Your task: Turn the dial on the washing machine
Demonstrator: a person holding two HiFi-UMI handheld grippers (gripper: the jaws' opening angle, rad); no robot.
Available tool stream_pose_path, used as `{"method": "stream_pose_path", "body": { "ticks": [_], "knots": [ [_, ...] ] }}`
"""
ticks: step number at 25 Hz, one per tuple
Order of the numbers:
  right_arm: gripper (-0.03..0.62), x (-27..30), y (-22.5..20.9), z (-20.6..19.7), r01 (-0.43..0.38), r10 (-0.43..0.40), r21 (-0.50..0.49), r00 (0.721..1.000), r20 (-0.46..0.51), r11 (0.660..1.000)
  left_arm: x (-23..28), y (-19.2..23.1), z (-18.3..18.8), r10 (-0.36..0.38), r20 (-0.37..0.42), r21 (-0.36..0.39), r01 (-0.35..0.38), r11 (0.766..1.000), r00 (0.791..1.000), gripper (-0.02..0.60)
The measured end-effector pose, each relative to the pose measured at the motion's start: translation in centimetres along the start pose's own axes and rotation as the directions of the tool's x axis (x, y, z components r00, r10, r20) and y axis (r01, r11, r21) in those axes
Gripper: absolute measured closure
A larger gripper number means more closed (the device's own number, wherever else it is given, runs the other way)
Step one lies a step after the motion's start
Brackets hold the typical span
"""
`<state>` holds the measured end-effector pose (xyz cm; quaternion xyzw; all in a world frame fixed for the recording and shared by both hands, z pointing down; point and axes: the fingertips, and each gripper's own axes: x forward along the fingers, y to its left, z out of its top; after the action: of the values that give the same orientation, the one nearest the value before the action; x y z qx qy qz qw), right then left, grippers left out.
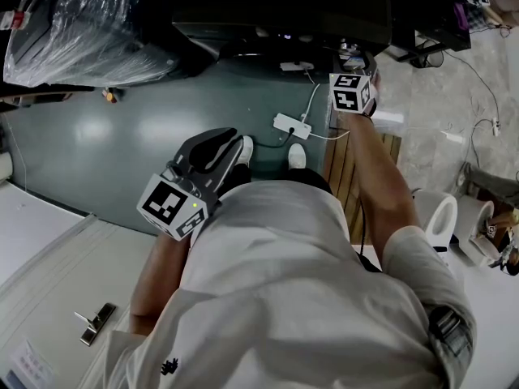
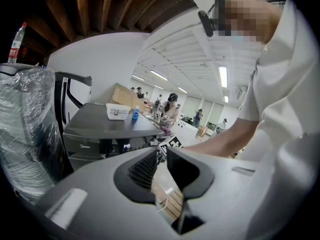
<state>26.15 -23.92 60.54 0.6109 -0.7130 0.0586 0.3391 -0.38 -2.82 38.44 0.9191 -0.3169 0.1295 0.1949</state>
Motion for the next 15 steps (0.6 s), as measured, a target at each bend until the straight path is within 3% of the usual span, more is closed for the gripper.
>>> {"method": "stream_pose_path", "body": {
  "ticks": [3, 6, 15],
  "knots": [
    [0.326, 0.3, 0.1, 0.0, 0.021, -0.022, -0.056, 1.000, -0.017, 0.998, 0.1, 0.0, -0.1, -0.002, -0.003, -0.001, 0.002, 1.000, 1.000, 0.495],
    [0.326, 0.6, 0.0, -0.2, 0.038, -0.039, -0.033, 0.999, -0.034, 0.999, -0.1, 0.0, -0.3, 0.001, -0.005, -0.005, -0.001, 1.000, 1.000, 0.495],
    [0.329, 0.4, -1.1, 0.3, 0.040, -0.038, 0.210, 0.999, -0.015, 0.977, -0.4, 0.5, -0.3, 0.011, 0.002, -0.012, -0.011, 1.000, 1.000, 0.495]
  ]
}}
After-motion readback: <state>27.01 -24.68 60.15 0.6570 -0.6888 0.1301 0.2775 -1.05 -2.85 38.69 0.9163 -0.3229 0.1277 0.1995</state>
